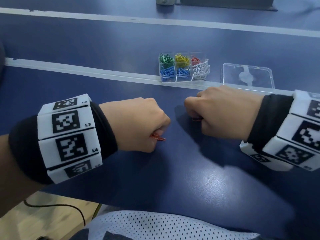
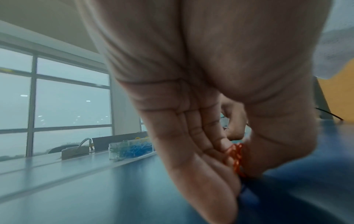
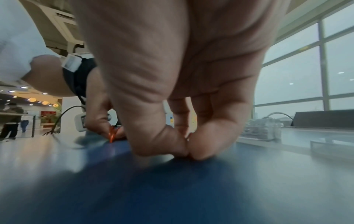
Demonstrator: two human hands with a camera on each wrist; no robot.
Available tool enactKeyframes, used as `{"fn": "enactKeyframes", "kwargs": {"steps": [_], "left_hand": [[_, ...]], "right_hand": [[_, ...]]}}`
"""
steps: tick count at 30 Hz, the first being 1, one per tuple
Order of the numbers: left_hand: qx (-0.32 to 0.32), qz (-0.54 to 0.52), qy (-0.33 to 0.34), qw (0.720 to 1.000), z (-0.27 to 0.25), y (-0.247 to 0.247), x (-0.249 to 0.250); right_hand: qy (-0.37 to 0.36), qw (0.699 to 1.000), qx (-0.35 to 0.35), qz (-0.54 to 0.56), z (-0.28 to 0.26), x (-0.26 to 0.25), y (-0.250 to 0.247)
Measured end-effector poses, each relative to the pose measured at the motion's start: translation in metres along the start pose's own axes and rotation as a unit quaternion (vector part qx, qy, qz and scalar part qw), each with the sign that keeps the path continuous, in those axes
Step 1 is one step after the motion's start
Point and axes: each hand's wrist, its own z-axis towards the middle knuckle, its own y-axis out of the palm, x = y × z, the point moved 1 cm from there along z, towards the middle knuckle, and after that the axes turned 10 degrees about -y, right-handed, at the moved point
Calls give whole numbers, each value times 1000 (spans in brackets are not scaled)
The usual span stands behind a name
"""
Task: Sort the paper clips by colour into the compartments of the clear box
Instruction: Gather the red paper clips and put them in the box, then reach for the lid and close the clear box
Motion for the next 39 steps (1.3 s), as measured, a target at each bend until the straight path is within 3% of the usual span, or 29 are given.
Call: {"fn": "enactKeyframes", "kwargs": {"steps": [5, 8, 15, 25, 32, 35, 39], "left_hand": [[47, -57, -1, 997, 3, -14, -6], [120, -109, 1, 987, 12, -34, -13], [193, -155, -54, 967, 76, -91, -20], [168, -64, -47, 983, 122, -115, 4], [187, -154, -54, 969, 116, -108, -5], [194, -190, -63, 960, 111, -104, -14], [197, -162, -90, 963, 102, -98, -30]], "right_hand": [[-3, 999, -6, 39, 0, 6, -4], [1, 997, 6, 72, -1, 7, -6], [9, 993, 33, 115, -5, 9, -12], [107, 979, 117, 126, -15, 43, -27], [197, 945, 179, 189, 6, 71, -49], [196, 941, 206, 184, 21, 76, -56], [192, 944, 210, 169, 40, 76, -63]]}}
